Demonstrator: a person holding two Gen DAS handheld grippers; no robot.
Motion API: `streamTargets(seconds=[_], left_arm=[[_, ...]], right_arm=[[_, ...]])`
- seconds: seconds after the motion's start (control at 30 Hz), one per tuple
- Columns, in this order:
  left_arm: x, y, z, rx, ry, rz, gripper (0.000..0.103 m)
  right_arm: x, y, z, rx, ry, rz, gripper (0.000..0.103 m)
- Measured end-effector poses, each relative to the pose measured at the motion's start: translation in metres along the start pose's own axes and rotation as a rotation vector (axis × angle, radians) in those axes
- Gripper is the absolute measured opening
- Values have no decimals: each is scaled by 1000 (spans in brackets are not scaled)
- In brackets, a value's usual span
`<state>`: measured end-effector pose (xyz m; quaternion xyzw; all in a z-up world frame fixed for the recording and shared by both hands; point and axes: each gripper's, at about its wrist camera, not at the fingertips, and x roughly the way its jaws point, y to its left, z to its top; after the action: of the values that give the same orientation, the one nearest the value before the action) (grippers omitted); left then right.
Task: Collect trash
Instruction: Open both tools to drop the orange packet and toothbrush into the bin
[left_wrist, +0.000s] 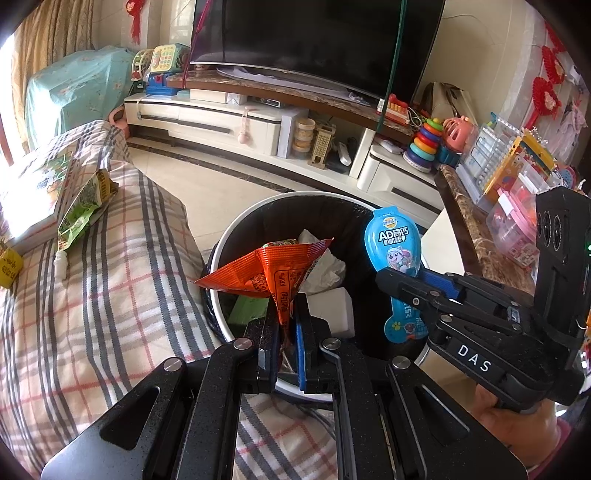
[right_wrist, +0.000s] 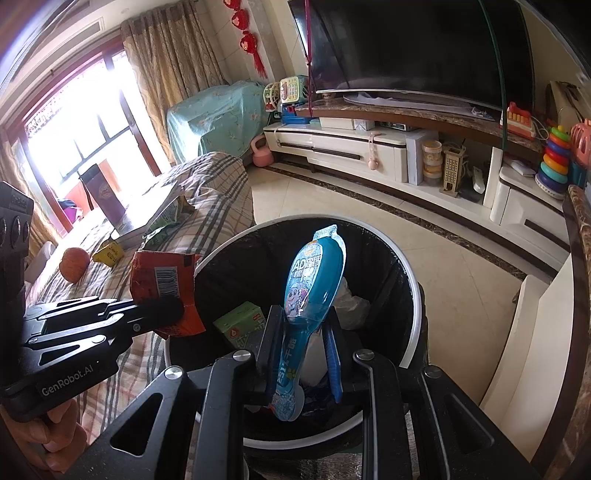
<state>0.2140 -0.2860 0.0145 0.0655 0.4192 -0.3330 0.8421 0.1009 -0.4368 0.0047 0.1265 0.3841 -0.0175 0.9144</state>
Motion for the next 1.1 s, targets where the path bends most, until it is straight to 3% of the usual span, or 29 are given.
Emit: streamTargets(seconds=[0.77,0.87,1.0,1.1], left_arm=[[9,-3,1,2,20,-9,6],[9,-4,1,4,20,-11,10],[4,-1,0,-3,9,1,37],[-1,2,-2,-5,3,9,39]], right_arm=[[2,-5,4,-5,16,-22,25],[4,-6,5,1,27,-20,25],[2,-7,4,9,24,-22,26],[-4,-9,4,22,10,-21,30]])
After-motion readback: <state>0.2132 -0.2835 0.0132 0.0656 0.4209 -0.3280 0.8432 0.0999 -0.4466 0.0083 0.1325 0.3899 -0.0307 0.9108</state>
